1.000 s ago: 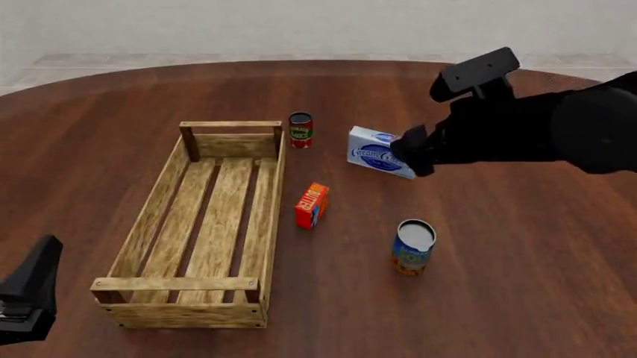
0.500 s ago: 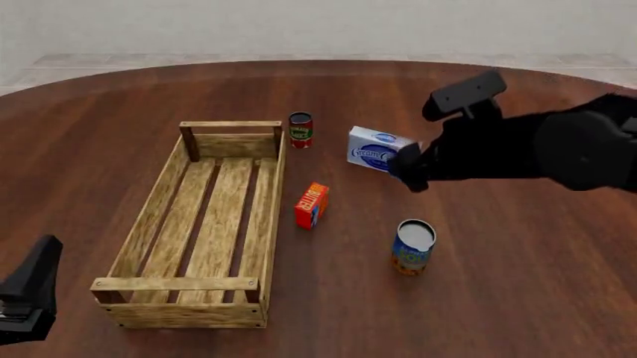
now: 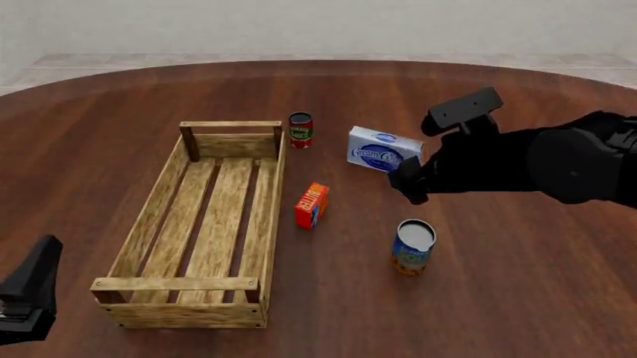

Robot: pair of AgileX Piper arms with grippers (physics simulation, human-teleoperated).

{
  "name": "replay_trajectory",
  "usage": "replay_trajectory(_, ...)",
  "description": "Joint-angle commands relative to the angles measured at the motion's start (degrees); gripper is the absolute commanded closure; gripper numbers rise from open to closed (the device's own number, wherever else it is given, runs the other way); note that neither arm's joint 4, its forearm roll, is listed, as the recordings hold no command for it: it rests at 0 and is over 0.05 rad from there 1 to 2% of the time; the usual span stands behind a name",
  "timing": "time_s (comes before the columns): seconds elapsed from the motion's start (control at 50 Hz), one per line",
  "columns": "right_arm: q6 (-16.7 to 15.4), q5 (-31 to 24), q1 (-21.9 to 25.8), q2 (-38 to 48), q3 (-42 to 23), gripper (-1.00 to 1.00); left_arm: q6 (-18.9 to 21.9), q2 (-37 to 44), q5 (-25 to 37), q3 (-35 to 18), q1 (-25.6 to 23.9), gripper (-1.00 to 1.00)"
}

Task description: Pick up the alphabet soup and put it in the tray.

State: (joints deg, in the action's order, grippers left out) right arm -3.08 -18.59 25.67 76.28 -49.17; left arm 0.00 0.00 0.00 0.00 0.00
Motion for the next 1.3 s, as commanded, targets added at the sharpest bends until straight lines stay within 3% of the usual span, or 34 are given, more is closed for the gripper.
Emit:
replay_trajectory(0.02, 0.3, 0.9, -0.1, 0.5, 1.1, -1.0, 0.0, 0.0, 0.0, 0.0, 0.0, -1.0)
replay_trajectory(1.3, 3.2, 5.2, -0.7, 1.6, 6.9, -1.0, 0.0, 0.0, 0.0, 0.0, 0.0, -1.0)
